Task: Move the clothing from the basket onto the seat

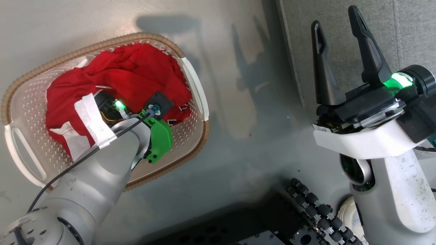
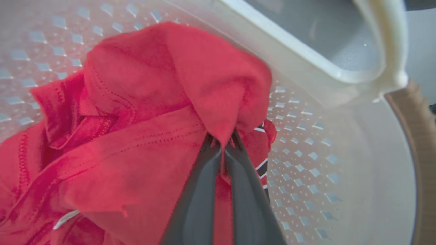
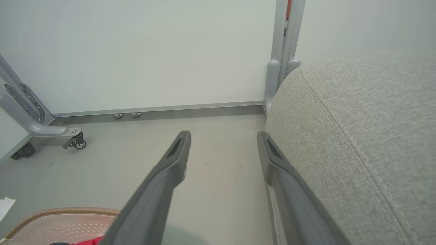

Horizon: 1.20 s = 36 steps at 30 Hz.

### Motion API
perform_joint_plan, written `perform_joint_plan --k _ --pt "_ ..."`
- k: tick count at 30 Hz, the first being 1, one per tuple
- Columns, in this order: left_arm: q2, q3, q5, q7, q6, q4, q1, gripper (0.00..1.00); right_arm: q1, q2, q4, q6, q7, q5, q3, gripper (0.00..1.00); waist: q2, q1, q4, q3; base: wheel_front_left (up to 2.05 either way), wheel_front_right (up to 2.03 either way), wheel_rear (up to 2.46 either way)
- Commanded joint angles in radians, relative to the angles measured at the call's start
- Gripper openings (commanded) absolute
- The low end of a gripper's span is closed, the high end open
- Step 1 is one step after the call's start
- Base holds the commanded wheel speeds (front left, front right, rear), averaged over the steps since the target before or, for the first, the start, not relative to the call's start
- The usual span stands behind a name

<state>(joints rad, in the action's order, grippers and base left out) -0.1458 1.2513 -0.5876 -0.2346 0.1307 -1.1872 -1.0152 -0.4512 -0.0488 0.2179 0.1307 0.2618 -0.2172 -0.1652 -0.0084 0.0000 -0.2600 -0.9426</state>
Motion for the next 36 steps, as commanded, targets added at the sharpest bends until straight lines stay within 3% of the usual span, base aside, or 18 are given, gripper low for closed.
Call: perform_joint_plan --k 1,8,14,36 --pt "0.002 0.0 -0.019 -0.01 0.0 0.008 -0.007 0.0 0.002 -0.002 -0.008 0.0 0.004 -0.004 0.004 1.0 0.0084 0.0 0.004 0.023 0.0 0.0 0.0" --pt "0.008 0.003 -0.071 -0.032 0.0 0.05 0.027 0.0 0.013 -0.002 -0.044 0.0 0.004 0.005 0.012 1.0 0.0084 0.0 0.038 0.118 0.0 0.0 0.0" --pt "-0.009 -0.049 -0.075 -0.031 0.0 0.144 0.069 0.0 0.03 -0.002 -0.078 0.0 0.004 0.021 0.01 1.0 0.0084 0.0 0.075 0.219 0.0 0.0 0.0" --pt "-0.03 -0.472 0.095 -0.03 -0.002 0.43 0.399 0.0 0.175 -0.002 -0.186 0.0 0.004 0.057 0.033 1.0 0.0084 0.0 0.191 0.588 0.0 0.0 0.0"
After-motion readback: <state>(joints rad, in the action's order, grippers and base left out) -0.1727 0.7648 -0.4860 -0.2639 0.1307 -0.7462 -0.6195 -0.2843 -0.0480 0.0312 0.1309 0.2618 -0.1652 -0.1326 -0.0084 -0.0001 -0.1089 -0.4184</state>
